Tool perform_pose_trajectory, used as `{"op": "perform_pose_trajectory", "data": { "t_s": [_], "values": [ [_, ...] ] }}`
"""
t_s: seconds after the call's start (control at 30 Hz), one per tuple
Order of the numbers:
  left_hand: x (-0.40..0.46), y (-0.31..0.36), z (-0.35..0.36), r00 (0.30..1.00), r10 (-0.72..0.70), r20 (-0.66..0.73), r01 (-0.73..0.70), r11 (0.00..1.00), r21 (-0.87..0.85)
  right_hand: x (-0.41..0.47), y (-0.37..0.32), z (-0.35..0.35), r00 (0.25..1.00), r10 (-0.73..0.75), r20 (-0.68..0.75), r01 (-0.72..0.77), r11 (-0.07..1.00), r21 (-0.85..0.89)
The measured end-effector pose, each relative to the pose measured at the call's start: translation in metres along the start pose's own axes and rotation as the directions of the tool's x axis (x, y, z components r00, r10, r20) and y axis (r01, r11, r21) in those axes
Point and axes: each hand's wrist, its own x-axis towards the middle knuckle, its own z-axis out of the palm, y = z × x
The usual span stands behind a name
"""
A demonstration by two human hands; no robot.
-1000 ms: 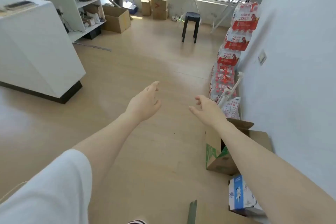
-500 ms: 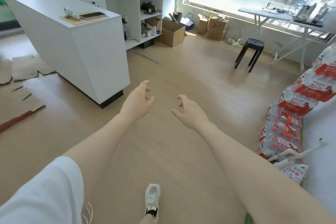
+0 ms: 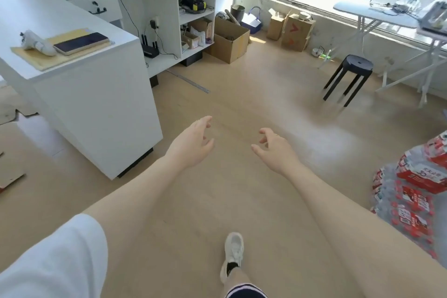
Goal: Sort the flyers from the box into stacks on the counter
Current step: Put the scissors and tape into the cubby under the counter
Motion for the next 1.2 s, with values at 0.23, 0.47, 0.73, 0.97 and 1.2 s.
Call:
{"op": "perform_pose_trajectory", "data": {
  "t_s": [0.23,0.47,0.73,0.97,1.2],
  "values": [
    [0.202,-0.048,0.008,0.999,-0.031,-0.008,0.031,1.0,-0.006,0.216,0.033,-0.01,1.0,-0.006,-0.003,0.006,1.0,-0.022],
    [0.391,-0.092,-0.038,0.989,-0.148,-0.017,0.147,0.989,-0.008,0.45,-0.022,-0.049,0.979,-0.162,0.123,0.18,0.973,-0.146],
    [0.578,-0.197,-0.095,0.895,-0.369,-0.249,0.336,0.927,-0.166,0.661,-0.102,-0.004,0.91,-0.331,0.249,0.356,0.932,-0.064],
    [0.766,-0.29,-0.14,0.873,-0.446,-0.198,0.401,0.887,-0.23,0.867,-0.145,0.001,0.923,-0.287,0.257,0.308,0.95,-0.046],
    [0.95,-0.313,-0.166,0.936,-0.337,-0.101,0.321,0.935,-0.15,1.046,-0.145,-0.039,0.977,-0.158,0.142,0.151,0.987,0.056]
  ]
}}
